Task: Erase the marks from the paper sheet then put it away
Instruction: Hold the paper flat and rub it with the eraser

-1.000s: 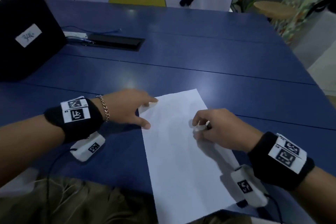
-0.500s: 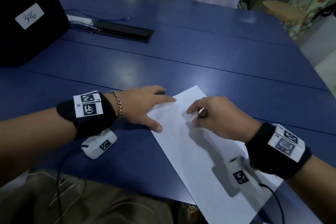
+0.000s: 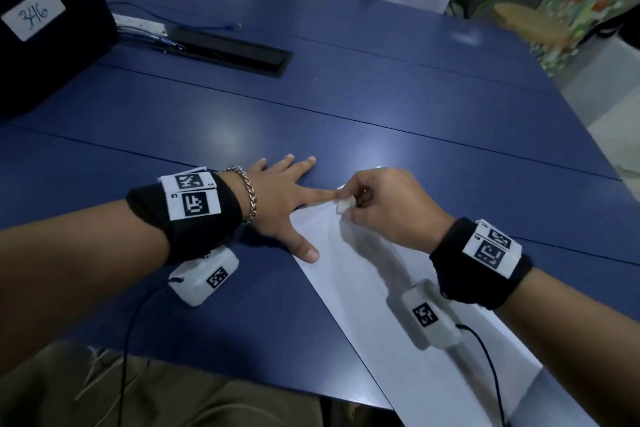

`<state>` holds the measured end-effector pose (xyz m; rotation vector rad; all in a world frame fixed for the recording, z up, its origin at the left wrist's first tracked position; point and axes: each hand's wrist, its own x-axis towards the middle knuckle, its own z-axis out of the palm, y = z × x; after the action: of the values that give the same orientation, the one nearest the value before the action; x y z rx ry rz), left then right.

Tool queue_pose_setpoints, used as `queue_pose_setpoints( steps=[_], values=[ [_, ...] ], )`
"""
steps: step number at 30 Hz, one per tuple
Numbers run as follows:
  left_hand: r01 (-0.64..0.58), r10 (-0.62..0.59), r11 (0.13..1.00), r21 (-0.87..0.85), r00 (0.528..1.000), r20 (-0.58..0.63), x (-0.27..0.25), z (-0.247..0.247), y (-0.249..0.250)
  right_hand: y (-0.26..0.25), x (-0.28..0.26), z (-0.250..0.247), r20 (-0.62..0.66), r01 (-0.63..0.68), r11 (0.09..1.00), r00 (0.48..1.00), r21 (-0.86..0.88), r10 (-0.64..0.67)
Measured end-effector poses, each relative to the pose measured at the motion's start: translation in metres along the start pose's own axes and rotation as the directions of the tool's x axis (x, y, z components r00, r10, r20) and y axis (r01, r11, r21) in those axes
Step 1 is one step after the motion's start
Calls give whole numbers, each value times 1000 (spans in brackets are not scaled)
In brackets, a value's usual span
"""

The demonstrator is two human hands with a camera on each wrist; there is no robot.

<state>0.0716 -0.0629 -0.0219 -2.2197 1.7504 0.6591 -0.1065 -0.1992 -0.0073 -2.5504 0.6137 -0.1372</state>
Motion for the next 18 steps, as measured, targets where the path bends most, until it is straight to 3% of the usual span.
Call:
queue_pose_setpoints(
  steps=[5, 10, 15, 18],
  values=[
    [-5, 5, 1000, 1, 1000, -21, 0, 1, -2, -11, -12, 3, 106, 134, 989, 986, -60, -127],
    [3, -3, 1000, -15, 1000, -6, 0, 2, -1, -6, 2, -6, 22, 103, 985, 995, -135, -101],
    [24, -24, 999, 25, 1000, 8, 2, 0, -1, -19, -14, 1, 196, 194, 974, 966, -118, -168],
    [32, -33, 999, 25, 999, 18, 0, -2, 0, -9, 1, -6, 124, 123, 986, 986, -108, -109]
  ],
)
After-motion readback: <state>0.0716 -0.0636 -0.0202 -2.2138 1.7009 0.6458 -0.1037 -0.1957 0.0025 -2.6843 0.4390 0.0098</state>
